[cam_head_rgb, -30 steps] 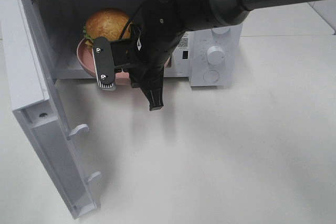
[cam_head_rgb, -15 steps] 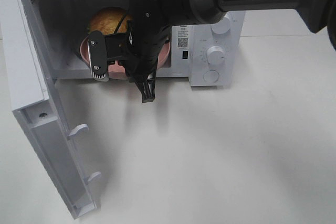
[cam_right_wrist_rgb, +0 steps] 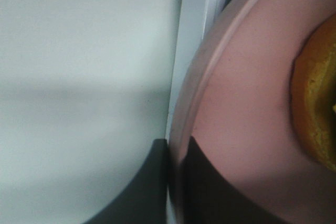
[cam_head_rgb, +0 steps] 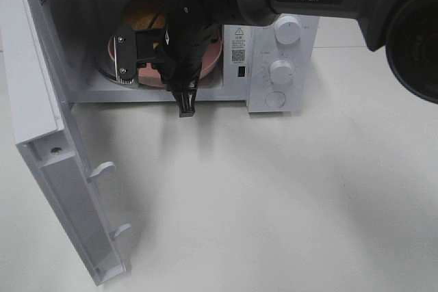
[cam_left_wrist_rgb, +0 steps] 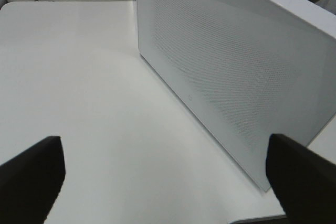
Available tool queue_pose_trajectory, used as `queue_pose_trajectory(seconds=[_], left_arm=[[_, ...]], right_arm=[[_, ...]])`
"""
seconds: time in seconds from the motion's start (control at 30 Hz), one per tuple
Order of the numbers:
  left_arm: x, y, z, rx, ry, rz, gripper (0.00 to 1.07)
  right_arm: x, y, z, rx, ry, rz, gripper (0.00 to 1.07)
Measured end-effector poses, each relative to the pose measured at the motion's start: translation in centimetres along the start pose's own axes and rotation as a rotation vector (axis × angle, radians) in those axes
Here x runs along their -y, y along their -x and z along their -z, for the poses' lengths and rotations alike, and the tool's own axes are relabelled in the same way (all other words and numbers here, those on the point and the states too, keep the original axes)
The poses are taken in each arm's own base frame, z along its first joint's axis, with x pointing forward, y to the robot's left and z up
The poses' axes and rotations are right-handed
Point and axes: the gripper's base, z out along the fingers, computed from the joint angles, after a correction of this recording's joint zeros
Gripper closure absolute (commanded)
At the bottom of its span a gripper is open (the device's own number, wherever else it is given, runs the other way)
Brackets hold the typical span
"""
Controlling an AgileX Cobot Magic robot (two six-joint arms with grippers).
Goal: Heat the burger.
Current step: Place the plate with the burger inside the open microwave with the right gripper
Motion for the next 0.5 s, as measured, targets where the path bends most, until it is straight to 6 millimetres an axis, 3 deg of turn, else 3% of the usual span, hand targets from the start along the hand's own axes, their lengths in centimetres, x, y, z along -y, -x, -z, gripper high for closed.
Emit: queue_pose_trajectory(seconds=[0.5], left_arm=[[0.00,0.00,0.00,0.000,0.000,0.000,0.11]], right_arm=[[0.38,-0.06,-0.95,0.030,-0.050,0.048,1.07]])
